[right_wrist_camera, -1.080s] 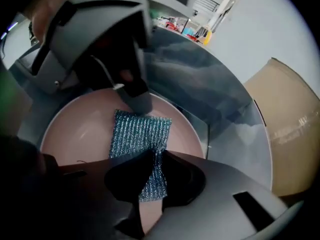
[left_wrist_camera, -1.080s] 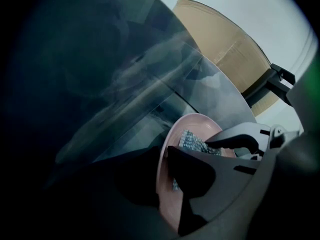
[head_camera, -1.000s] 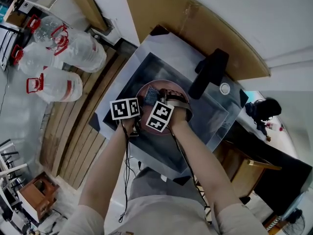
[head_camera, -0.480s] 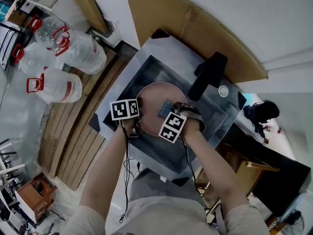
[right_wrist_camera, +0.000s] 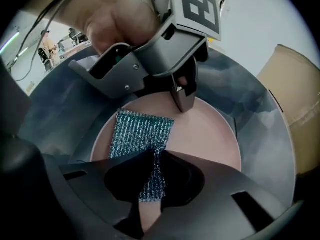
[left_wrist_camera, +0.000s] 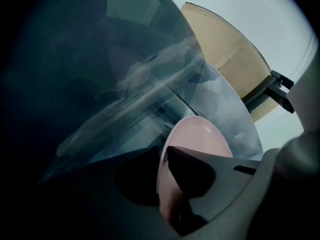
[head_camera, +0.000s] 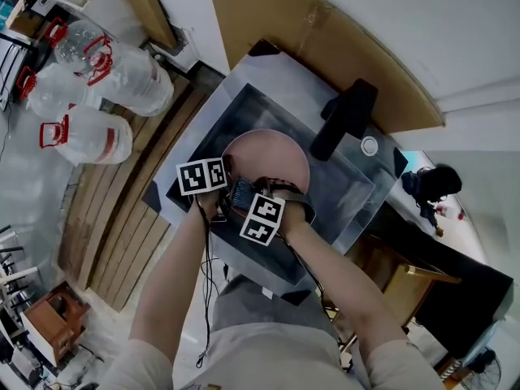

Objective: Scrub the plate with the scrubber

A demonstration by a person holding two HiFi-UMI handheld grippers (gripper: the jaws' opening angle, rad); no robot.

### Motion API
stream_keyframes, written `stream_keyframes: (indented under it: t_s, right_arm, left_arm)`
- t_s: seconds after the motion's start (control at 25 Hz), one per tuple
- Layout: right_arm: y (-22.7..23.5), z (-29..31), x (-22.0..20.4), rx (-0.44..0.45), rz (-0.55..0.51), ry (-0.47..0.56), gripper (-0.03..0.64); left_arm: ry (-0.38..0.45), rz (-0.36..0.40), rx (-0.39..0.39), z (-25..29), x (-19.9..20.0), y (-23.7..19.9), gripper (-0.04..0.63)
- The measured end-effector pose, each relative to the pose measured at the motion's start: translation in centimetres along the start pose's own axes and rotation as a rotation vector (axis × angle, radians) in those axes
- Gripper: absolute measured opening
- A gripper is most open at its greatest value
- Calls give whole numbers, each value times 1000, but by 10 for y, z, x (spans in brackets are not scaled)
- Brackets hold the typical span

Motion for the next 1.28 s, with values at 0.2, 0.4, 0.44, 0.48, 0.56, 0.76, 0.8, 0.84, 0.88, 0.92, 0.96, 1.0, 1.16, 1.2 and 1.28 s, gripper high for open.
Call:
stream_keyframes:
  t_s: [0.2, 0.4, 0.44, 0.48, 0.56, 0.76, 0.8, 0.84, 0.88, 0.92, 0.96, 1.0, 1.16, 1.2, 1.28]
  right_arm:
    - [26, 9, 13, -77, -59, 38, 77]
    - [60, 15, 15, -194, -118, -23, 77]
    - [68, 15, 12, -218, -105, -20, 77]
    - [76, 15, 8, -246, -88, -18, 77]
    - [90, 14, -3, -299, -24, -21, 77]
    - [107, 2, -44, -314, 146, -89, 75]
    - [105, -2, -52, -288, 157, -103, 76]
    - [102, -5, -57, -259, 159, -118, 77]
    - [96, -7, -61, -231, 153, -131, 77]
    - [89, -10, -64, -203, 141, -142, 77]
    - [80, -12, -67, -178, 128, -152, 77]
    - [71, -14, -68, -155, 114, -159, 77]
    - [30, -19, -65, -104, 45, -152, 77]
    - [22, -18, -62, -112, 17, -144, 77]
    - [8, -16, -54, -127, -28, -121, 77]
  left_arm:
    - [-4, -24, -24, 0, 0, -1, 71]
    - [-3, -47, -38, 0, 1, -2, 69]
    - [-4, -38, -34, 0, 1, -2, 69]
    - [-4, -30, -31, 0, 1, -1, 69]
    - [-4, -17, -24, 0, 1, -1, 69]
    - [-3, -13, -24, 0, 0, -1, 69]
    - [-3, -13, -24, 1, 0, 0, 69]
    - [-2, -13, -25, 0, 0, -1, 69]
    - [-1, -15, -25, 0, 1, -1, 69]
    - [0, -19, -24, 0, 1, -2, 69]
    - [0, -21, -23, -1, 1, -3, 69]
    - [-1, -20, -22, 0, 1, -3, 69]
    - [-2, -15, -23, 1, 1, -1, 69]
    - [-1, -15, -24, 1, 1, 0, 69]
    - [0, -13, -23, 0, 0, -1, 69]
Point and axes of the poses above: the fingertips, and each gripper's own axes: z forward along the fingers, y to its right, x out of its top, the point moved 6 cm from there along -z, backward along the fingers
